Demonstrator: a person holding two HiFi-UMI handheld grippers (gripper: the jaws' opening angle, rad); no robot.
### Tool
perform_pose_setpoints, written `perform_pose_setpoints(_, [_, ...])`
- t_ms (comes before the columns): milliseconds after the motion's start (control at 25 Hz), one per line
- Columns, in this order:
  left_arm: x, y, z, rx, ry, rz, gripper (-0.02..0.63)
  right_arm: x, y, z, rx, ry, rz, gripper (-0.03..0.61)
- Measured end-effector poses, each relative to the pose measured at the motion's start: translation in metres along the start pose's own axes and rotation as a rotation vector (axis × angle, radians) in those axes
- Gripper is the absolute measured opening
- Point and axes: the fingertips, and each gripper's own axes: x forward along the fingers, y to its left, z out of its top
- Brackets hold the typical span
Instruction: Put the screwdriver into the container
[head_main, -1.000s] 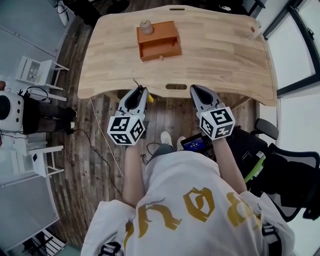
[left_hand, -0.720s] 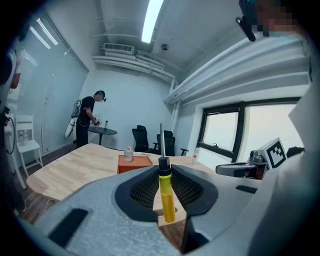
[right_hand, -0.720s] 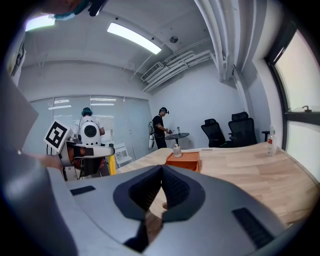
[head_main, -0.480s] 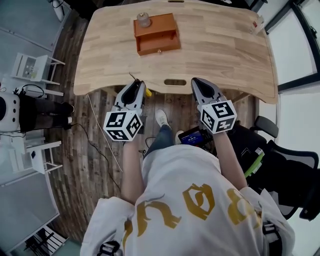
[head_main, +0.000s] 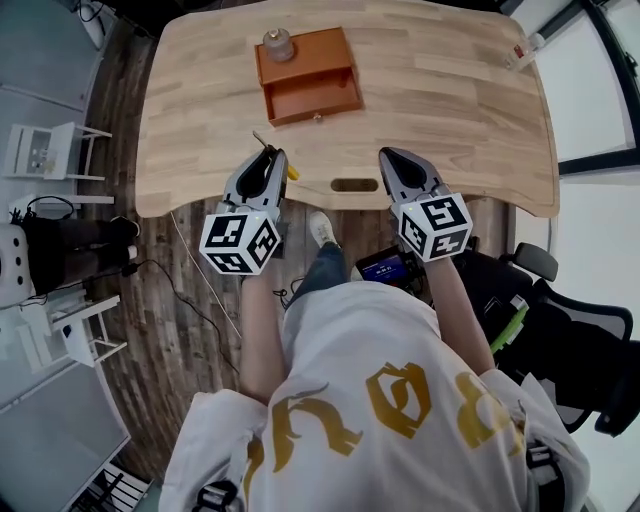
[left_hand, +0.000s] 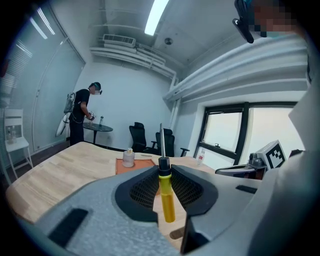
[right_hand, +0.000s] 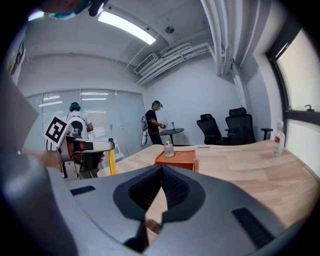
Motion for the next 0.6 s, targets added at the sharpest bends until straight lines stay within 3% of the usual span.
perform_pose_setpoints(600, [0.113, 0.12, 0.039, -0.027, 0.059, -0.089, 0.076, 0.15, -0.019, 0.032, 0.032, 0.064, -0.064, 0.011])
